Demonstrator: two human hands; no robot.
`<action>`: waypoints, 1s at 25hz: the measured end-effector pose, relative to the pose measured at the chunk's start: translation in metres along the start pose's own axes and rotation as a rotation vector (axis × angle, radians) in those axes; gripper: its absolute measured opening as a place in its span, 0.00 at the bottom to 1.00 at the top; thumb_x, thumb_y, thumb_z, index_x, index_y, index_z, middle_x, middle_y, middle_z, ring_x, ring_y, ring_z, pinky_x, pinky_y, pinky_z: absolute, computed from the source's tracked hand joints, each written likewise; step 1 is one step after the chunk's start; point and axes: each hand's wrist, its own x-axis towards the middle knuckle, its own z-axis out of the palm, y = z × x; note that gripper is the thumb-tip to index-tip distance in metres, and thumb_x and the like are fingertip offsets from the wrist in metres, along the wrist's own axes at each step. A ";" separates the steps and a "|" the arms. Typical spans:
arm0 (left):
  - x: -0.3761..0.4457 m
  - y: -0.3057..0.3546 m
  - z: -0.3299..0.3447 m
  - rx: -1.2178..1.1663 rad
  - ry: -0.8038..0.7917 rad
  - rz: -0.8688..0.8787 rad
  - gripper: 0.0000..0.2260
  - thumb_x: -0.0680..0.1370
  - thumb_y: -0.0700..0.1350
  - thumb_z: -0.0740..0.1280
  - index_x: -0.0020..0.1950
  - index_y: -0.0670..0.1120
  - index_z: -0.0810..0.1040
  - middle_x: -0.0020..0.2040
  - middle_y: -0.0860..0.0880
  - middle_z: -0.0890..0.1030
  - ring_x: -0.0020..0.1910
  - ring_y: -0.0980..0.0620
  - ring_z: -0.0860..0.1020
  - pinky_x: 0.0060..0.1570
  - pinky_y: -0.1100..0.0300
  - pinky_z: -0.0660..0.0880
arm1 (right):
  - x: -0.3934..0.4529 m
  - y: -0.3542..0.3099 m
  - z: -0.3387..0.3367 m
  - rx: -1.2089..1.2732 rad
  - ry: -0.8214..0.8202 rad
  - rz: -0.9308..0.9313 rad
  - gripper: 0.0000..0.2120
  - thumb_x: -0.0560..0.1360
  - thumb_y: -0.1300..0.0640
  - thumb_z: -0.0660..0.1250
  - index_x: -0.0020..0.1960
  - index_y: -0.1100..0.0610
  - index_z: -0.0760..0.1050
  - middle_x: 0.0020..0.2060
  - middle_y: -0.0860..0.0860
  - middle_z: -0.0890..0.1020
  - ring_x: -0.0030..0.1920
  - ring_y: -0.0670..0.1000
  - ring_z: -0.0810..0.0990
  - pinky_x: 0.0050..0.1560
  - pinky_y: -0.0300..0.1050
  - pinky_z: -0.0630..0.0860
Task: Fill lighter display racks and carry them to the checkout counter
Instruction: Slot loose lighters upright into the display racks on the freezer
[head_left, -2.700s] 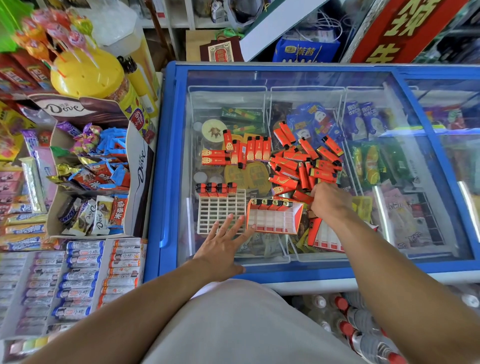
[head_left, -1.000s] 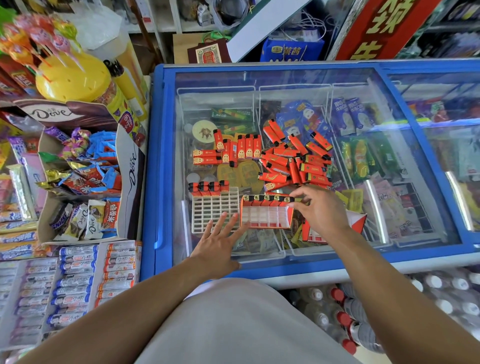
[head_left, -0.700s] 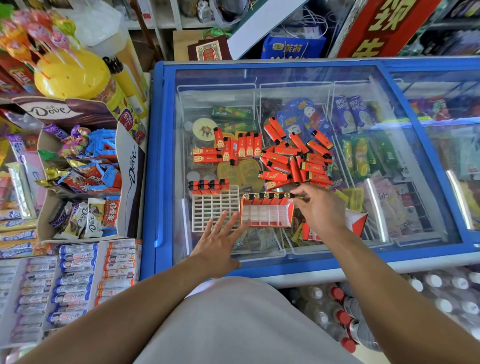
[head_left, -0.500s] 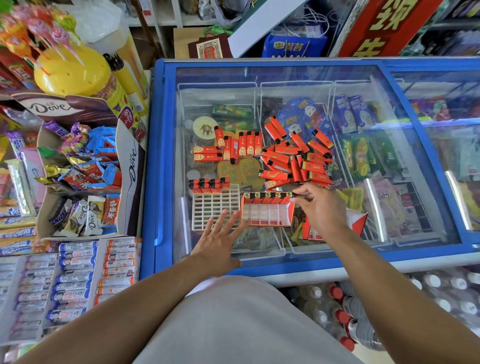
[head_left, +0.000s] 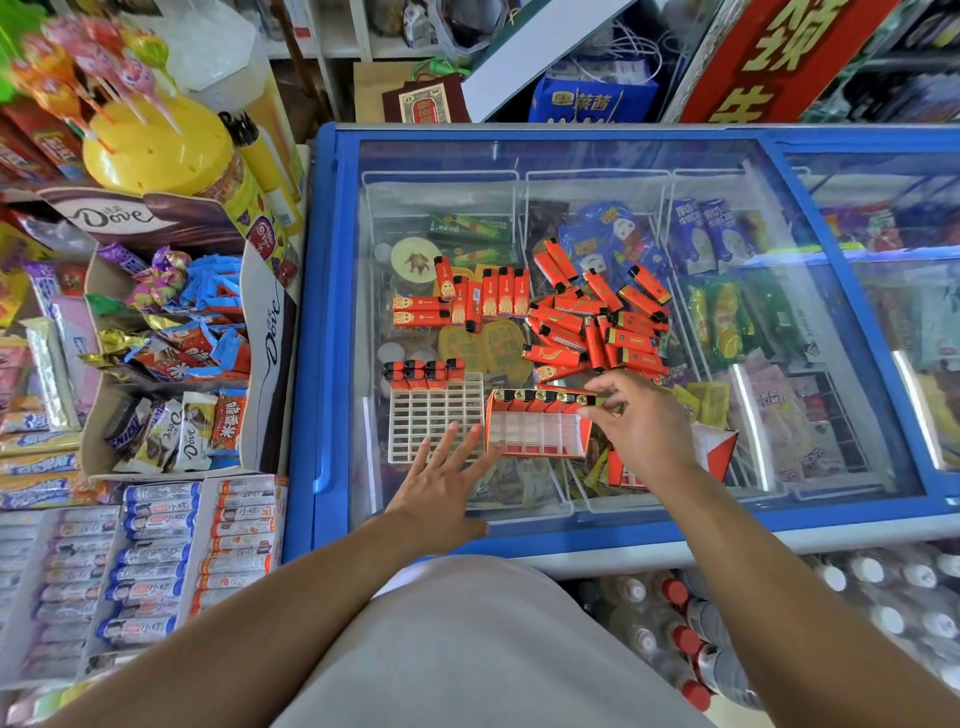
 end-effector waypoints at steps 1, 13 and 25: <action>0.000 -0.001 -0.001 -0.041 0.007 0.004 0.46 0.78 0.64 0.67 0.81 0.61 0.35 0.81 0.52 0.33 0.79 0.47 0.29 0.75 0.47 0.31 | 0.000 0.000 0.000 -0.001 0.002 -0.010 0.12 0.72 0.49 0.77 0.53 0.46 0.80 0.45 0.45 0.84 0.43 0.46 0.82 0.40 0.45 0.79; -0.018 -0.044 -0.015 -0.037 0.193 -0.013 0.37 0.80 0.58 0.66 0.83 0.57 0.49 0.83 0.53 0.44 0.82 0.52 0.39 0.78 0.53 0.36 | 0.056 -0.063 -0.011 0.010 -0.092 -0.067 0.02 0.77 0.50 0.72 0.49 0.47 0.82 0.49 0.42 0.84 0.45 0.43 0.81 0.44 0.47 0.80; -0.012 -0.050 -0.008 -0.130 0.023 -0.103 0.43 0.79 0.59 0.67 0.82 0.57 0.38 0.80 0.57 0.29 0.77 0.55 0.27 0.78 0.51 0.35 | 0.159 -0.119 0.109 0.048 -0.255 0.232 0.15 0.72 0.52 0.77 0.42 0.64 0.81 0.41 0.53 0.85 0.42 0.51 0.82 0.46 0.43 0.76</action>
